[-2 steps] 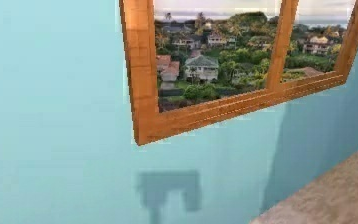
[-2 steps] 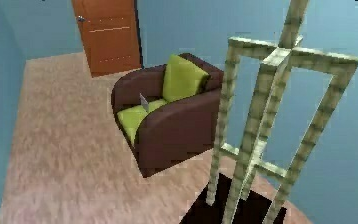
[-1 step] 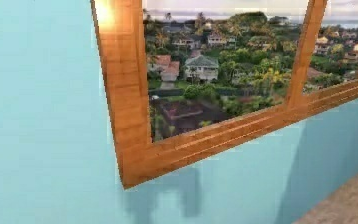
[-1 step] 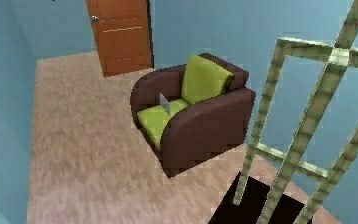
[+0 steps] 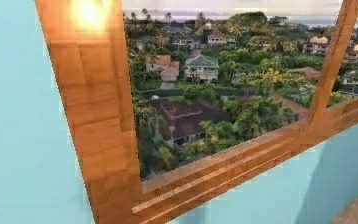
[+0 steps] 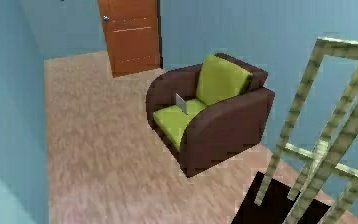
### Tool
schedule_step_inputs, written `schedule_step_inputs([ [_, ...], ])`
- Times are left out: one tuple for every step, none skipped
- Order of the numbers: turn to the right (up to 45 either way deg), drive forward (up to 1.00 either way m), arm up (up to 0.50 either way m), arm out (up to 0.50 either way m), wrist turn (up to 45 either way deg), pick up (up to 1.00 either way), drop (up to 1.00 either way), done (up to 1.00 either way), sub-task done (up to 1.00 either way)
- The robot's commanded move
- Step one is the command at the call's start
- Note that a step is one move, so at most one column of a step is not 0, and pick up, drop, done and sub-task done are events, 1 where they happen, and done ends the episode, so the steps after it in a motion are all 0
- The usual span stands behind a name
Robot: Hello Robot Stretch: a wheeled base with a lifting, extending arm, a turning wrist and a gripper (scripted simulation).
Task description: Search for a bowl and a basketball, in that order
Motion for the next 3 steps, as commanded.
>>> schedule_step_inputs([
  [45.0,0.0,0.0,0.0,0.0,0.0,0.0,0.0,0.0],
  [18.0,0.0,0.0,0.0,0.0,0.0,0.0,0.0,0.0],
  [0.0,1.0,0.0,0.0,0.0,0.0,0.0,0.0,0.0],
])
